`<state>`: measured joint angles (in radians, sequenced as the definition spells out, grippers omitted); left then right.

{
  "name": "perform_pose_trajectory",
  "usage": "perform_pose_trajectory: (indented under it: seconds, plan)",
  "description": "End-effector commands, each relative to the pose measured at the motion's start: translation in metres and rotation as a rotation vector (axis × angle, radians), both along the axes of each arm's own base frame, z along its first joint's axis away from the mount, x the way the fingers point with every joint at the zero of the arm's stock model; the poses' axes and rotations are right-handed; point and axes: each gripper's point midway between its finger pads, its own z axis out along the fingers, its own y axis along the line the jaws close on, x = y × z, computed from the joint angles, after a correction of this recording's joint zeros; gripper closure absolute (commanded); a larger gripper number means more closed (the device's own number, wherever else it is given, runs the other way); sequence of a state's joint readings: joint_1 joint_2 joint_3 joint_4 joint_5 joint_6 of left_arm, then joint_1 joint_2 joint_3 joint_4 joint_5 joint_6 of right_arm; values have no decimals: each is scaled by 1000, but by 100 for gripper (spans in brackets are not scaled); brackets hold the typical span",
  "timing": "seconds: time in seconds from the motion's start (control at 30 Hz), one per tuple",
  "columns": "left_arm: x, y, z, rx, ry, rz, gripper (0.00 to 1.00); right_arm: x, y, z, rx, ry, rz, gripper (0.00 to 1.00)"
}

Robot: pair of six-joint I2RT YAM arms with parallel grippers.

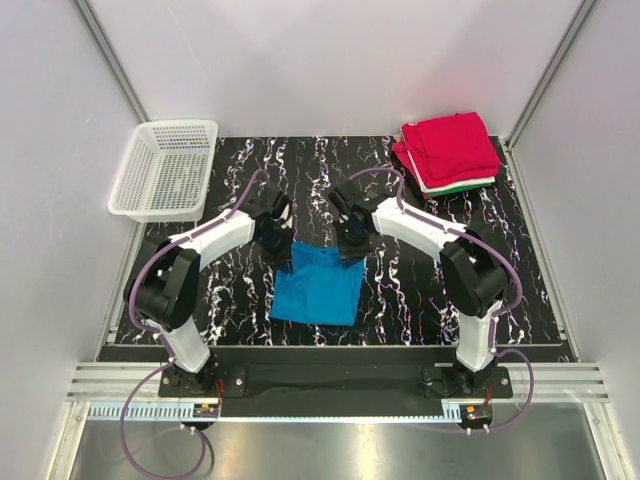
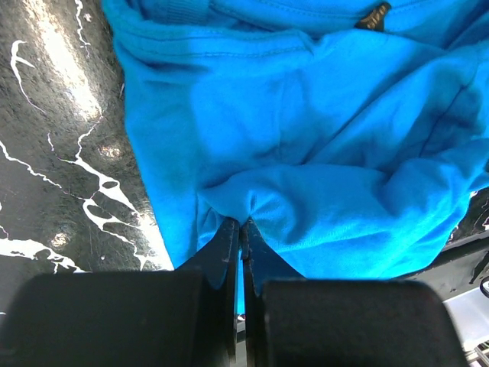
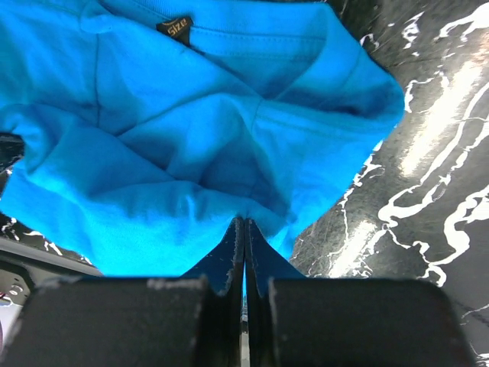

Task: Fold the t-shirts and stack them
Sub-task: Fold the tshirt

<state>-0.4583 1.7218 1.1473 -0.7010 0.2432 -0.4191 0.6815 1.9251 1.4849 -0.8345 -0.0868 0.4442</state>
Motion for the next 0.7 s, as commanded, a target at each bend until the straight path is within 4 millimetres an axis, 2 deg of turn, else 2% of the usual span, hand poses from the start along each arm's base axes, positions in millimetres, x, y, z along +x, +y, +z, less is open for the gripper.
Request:
perform_pose_trajectory:
  seconds: [0.0,0.3,0.67]
  plan:
    - [21,-11,26,-66,-92,-1,100,24,-1,45,40,-146,-15,100]
    - [37,-4,43,-44,-162,58,100,33,-11,66,42,-201,-22,100]
    - [69,-8,86,-74,-283,118,100,55,-21,80,25,-252,-27,100]
